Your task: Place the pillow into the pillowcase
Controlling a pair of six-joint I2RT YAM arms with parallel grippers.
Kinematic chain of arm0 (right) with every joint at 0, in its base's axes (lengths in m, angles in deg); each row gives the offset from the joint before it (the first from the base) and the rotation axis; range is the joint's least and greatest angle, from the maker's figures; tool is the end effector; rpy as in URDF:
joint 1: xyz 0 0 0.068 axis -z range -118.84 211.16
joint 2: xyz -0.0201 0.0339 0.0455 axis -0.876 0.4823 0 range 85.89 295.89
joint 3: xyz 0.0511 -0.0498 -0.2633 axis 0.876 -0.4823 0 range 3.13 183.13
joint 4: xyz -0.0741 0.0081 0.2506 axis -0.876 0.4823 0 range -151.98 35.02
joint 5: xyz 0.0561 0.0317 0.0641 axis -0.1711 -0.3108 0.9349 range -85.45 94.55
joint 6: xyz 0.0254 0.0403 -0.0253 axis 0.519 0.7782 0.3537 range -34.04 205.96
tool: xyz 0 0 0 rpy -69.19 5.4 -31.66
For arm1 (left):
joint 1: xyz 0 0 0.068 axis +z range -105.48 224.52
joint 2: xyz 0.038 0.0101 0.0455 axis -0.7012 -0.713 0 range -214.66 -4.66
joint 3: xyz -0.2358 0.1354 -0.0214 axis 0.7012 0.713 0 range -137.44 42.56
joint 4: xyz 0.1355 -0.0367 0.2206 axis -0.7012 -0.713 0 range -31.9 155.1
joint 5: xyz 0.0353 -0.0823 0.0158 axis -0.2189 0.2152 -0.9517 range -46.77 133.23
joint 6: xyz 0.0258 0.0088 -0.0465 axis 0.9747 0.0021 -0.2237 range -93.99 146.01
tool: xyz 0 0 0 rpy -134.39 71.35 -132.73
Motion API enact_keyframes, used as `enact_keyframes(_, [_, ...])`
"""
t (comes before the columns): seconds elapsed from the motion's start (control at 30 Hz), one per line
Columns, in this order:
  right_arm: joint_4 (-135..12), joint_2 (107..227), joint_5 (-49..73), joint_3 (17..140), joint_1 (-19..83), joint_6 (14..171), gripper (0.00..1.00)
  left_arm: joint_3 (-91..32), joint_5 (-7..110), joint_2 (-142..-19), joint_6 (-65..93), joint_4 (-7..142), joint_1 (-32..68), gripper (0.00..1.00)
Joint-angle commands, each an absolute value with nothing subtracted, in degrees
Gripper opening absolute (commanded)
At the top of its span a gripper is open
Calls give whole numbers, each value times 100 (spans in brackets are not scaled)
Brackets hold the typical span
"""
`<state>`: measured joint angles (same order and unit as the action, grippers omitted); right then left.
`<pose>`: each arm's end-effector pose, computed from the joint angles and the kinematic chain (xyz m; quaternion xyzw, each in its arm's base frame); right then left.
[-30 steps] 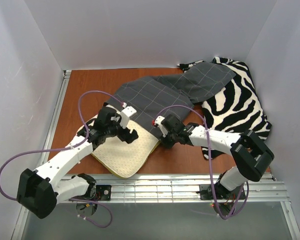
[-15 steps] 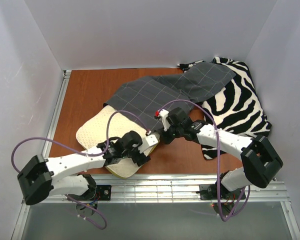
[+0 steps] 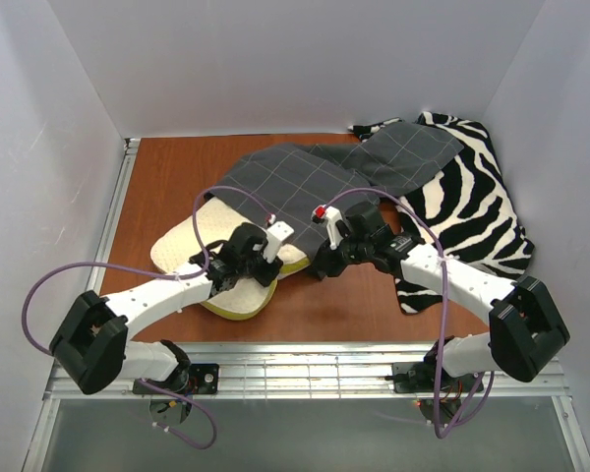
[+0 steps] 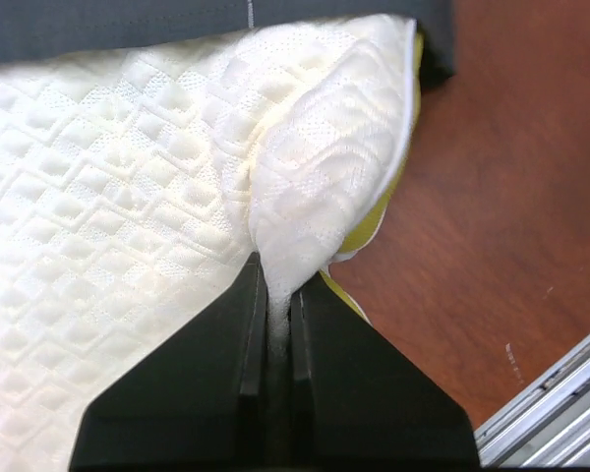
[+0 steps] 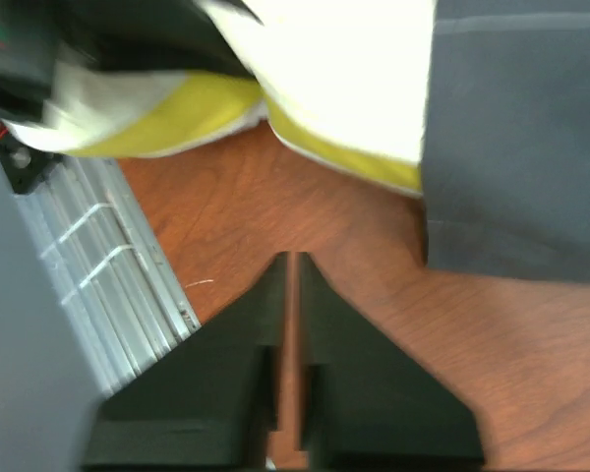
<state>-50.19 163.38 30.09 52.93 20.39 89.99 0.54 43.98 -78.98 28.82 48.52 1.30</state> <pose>0.2092 0.2008 0.2430 -0.3675 0.8074 0.3434 0.3085 0.1891 -0.1784 0.2049 0.3682 0.8609 -0.1271 0.3274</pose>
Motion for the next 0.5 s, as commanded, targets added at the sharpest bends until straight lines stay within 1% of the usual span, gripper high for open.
enact_keyframes(0.0, [-5099, 16376, 2595, 5498, 2038, 8790, 8, -332, 5385, -7444, 2637, 5024, 321, 0])
enact_keyframes(0.07, [-4899, 16507, 2084, 5533, 1995, 8719, 56, -288, 5527, -7488, 2454, 5016, 321, 0])
enact_keyframes(0.1, [-4802, 16569, 1907, 5533, 1977, 8745, 85, -262, 5614, -7506, 2417, 5024, 321, 0])
enact_keyframes(0.13, [-4705, 16665, 1705, 5525, 1951, 8823, 95, -244, 5641, -7523, 2408, 5024, 321, 0])
enact_keyframes(0.17, [-4704, 16701, 1434, 5464, 1933, 8885, 99, -209, 5633, -7549, 2312, 5094, 321, 0])
enact_keyframes(0.27, [-5229, 16727, 862, 5130, 1854, 9105, 98, -217, 5790, -7550, 2241, 5182, 330, 0])
enact_keyframes(0.3, [-5588, 16762, 268, 4998, 1854, 9123, 98, -243, 5834, -7541, 2215, 5191, 330, 0])
enact_keyframes(0.37, [-5662, 17060, -350, 5067, 1854, 9167, 96, -279, 5896, -7523, 2171, 5191, 330, 0])
enact_keyframes(0.47, [-5679, 17465, -415, 5252, 1854, 9176, 96, -375, 5931, -7523, 2109, 5113, 365, 0])
